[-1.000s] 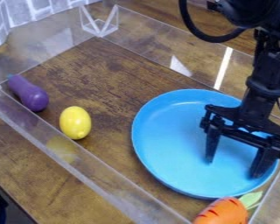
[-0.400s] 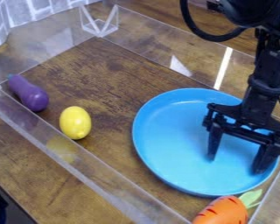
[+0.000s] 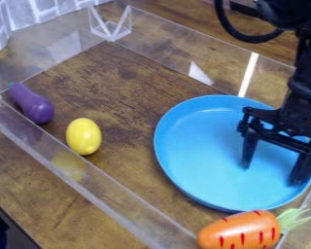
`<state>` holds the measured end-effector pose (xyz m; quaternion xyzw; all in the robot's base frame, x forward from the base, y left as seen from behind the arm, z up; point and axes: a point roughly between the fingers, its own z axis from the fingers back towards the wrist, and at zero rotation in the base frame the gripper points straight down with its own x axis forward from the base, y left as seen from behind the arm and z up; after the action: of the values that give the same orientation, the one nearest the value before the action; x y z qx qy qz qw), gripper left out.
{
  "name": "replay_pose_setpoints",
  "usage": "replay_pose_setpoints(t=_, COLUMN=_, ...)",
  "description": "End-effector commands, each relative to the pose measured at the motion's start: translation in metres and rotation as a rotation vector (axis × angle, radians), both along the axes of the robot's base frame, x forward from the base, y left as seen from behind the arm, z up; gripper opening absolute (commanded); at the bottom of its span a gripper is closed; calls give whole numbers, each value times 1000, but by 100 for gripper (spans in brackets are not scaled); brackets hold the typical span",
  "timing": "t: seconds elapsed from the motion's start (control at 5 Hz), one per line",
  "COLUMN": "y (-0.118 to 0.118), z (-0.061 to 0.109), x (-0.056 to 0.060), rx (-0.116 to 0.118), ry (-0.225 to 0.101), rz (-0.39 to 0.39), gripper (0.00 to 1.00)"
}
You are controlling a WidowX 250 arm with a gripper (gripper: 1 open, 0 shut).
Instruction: Move the carrot to the right side
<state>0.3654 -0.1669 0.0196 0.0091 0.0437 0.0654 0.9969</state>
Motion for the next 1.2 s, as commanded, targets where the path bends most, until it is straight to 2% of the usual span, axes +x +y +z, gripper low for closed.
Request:
replay_pose_setpoints(t=0.0, y=-2, z=-8, x=-11, rx=5, ry=11, rz=-66, gripper=100)
replay_pose_setpoints(t=0.2, y=-3, z=-8, x=-19, rx=7, ry=14, rz=-97, gripper=100)
replay_pose_setpoints(t=0.8, y=-15, z=-11, x=-20, rx=10, ry=23, rz=-56, gripper=100)
replay_pose_setpoints(t=1.0, y=-9, z=-13, x=-26, rx=14, ry=28, rz=-74, gripper=100)
